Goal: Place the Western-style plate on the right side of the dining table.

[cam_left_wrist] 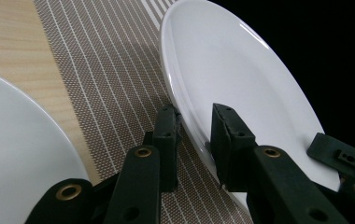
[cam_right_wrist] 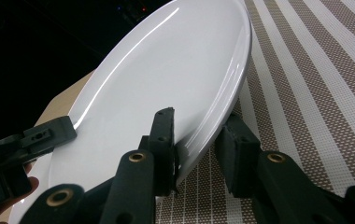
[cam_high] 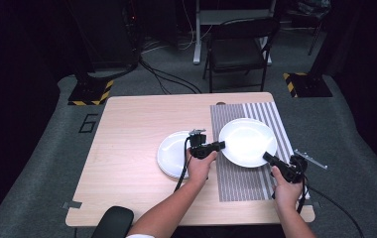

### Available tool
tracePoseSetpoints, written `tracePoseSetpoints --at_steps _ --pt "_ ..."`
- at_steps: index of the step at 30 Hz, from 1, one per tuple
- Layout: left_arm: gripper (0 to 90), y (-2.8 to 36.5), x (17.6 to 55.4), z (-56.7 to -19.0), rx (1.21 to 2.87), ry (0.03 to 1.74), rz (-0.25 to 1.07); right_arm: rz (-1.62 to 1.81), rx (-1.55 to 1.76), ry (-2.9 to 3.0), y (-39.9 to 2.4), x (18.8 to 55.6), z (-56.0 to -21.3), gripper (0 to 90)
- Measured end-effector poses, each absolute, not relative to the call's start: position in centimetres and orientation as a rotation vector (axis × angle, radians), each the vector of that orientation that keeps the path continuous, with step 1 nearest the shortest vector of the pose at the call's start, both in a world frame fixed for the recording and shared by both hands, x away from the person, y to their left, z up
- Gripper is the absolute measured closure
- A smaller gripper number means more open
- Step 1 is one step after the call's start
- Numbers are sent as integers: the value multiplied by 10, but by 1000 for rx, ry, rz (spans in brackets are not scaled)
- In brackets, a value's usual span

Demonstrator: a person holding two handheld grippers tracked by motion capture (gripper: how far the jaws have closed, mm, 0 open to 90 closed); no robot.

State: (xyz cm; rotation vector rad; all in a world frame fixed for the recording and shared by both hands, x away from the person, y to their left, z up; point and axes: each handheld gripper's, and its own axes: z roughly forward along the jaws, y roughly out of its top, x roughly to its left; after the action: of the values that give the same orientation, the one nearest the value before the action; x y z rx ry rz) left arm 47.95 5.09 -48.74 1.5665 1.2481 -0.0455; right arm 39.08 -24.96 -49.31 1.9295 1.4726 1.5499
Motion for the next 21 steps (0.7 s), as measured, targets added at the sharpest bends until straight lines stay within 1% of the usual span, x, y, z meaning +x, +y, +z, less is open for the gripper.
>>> tracePoseSetpoints --at_steps 21 --pt "719 41 485 -502 1571 1269 -77 1504 1959 1445 -256 394 -503 687"
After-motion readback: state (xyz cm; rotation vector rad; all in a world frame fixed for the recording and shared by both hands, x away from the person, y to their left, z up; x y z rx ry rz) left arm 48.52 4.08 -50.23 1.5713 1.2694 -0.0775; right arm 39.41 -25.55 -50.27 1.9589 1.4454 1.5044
